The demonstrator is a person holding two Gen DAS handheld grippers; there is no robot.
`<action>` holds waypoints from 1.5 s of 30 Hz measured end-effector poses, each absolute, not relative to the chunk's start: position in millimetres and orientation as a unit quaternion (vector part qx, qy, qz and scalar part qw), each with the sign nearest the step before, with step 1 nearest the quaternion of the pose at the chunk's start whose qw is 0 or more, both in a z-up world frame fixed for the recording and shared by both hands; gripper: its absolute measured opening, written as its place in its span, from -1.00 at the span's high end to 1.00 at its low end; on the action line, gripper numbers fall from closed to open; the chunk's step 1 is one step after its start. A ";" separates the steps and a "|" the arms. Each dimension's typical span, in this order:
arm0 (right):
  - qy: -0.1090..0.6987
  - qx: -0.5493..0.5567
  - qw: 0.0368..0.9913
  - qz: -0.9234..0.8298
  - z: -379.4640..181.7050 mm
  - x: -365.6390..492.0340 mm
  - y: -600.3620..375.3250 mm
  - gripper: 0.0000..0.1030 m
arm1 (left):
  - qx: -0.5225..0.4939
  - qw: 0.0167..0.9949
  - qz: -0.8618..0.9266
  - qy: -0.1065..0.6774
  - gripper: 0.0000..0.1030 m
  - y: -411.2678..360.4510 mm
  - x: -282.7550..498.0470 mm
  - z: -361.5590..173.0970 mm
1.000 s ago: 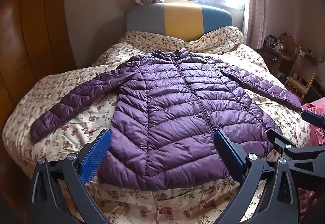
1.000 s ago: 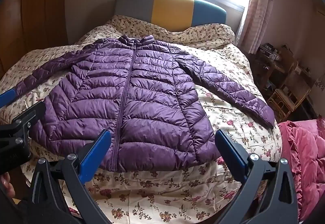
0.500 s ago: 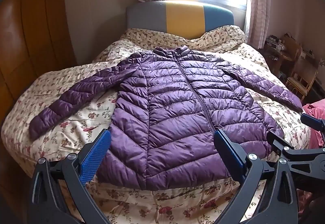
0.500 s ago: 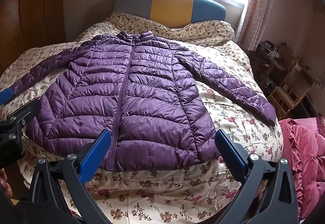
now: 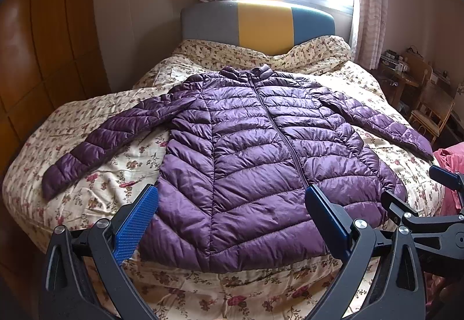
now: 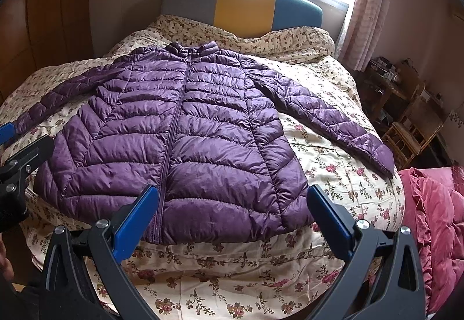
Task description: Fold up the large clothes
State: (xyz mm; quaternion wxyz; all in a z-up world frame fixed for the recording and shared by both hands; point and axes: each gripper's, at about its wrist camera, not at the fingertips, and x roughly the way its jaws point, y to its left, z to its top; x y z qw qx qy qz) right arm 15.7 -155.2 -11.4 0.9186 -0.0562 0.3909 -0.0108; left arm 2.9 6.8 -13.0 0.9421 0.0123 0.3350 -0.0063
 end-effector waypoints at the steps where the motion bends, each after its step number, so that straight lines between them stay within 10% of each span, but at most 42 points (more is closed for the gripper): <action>1: 0.391 -0.056 0.919 -0.010 -11.5 15.7 -155.4 -0.96 | 0.012 0.942 -0.007 0.335 -0.94 6.9 2.9 -12.9; 45: 0.419 -0.066 0.905 -0.019 -33.1 75.4 -156.2 -0.96 | 0.009 0.930 0.006 0.367 -0.94 13.4 52.5 -30.4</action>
